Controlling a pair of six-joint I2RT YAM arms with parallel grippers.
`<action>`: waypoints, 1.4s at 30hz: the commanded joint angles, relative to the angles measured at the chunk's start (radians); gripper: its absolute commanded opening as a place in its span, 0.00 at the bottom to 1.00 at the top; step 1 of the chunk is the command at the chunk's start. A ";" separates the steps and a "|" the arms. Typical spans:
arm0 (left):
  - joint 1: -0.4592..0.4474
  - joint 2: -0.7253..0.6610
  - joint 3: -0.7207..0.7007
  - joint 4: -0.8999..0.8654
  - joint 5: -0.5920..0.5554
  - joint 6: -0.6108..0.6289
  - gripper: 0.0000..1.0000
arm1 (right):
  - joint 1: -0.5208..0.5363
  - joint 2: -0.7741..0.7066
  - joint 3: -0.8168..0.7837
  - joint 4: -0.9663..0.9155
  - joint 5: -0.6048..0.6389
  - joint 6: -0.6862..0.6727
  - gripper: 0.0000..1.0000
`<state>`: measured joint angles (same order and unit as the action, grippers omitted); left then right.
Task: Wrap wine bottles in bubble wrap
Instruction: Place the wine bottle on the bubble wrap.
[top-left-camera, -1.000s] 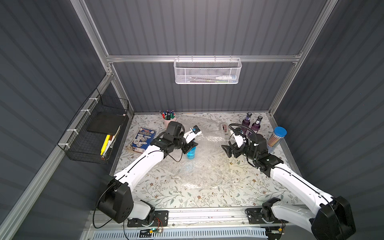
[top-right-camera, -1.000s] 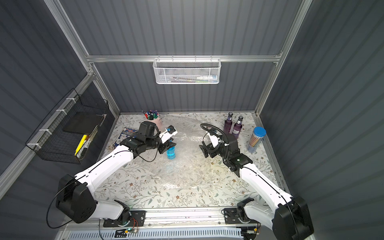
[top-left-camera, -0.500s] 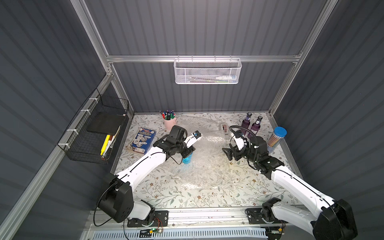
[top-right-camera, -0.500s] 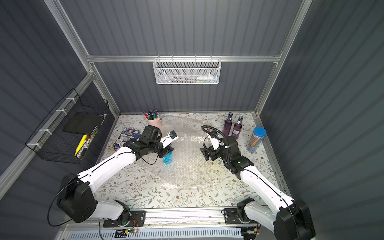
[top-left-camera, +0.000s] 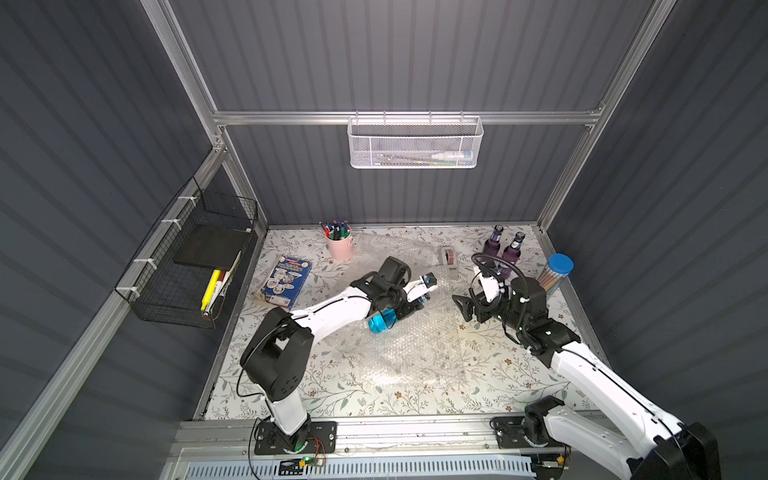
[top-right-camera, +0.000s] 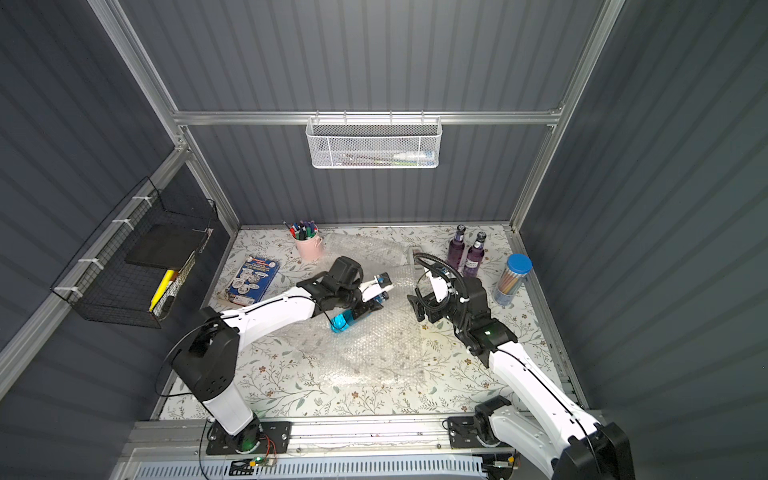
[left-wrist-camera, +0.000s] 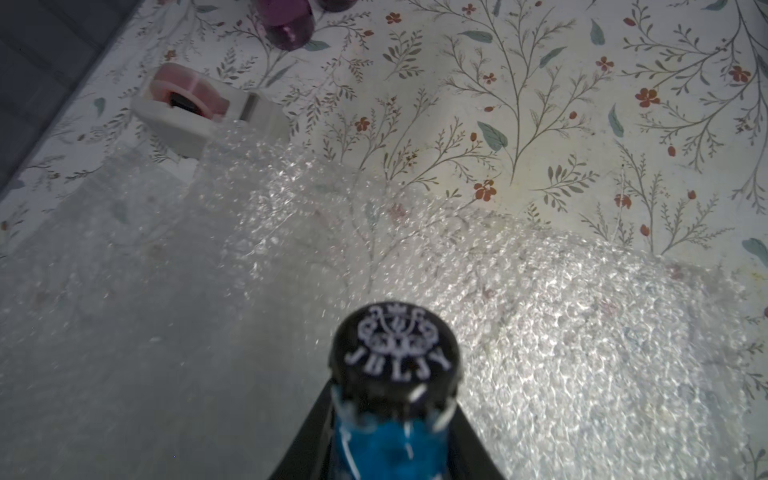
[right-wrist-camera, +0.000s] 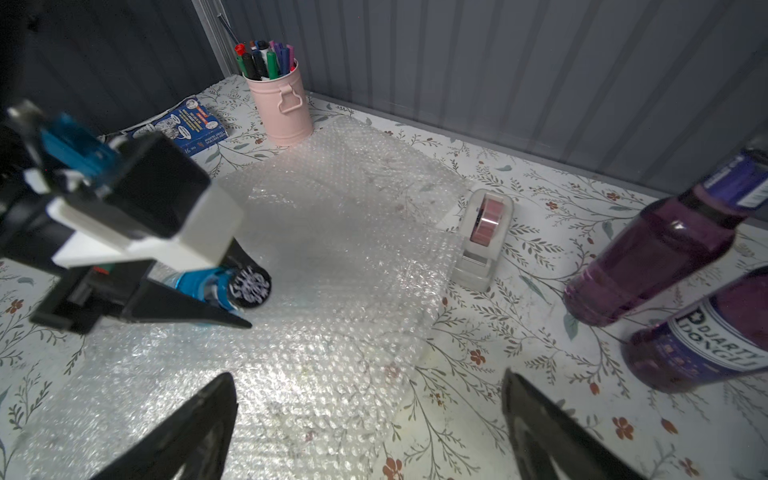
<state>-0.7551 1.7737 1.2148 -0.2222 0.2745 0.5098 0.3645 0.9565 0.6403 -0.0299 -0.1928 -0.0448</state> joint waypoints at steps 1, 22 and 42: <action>-0.052 0.081 0.045 -0.017 0.050 0.037 0.08 | -0.016 -0.029 -0.009 -0.014 0.023 0.023 0.99; -0.129 0.284 0.107 -0.080 0.087 0.259 0.34 | -0.032 -0.090 -0.009 -0.104 -0.008 -0.003 0.99; -0.080 0.145 0.069 -0.098 0.134 0.229 0.96 | -0.021 -0.195 -0.052 -0.189 -0.383 -0.289 0.98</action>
<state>-0.8486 1.9797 1.3067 -0.2817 0.3790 0.7444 0.3367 0.7776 0.6071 -0.1894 -0.4831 -0.2428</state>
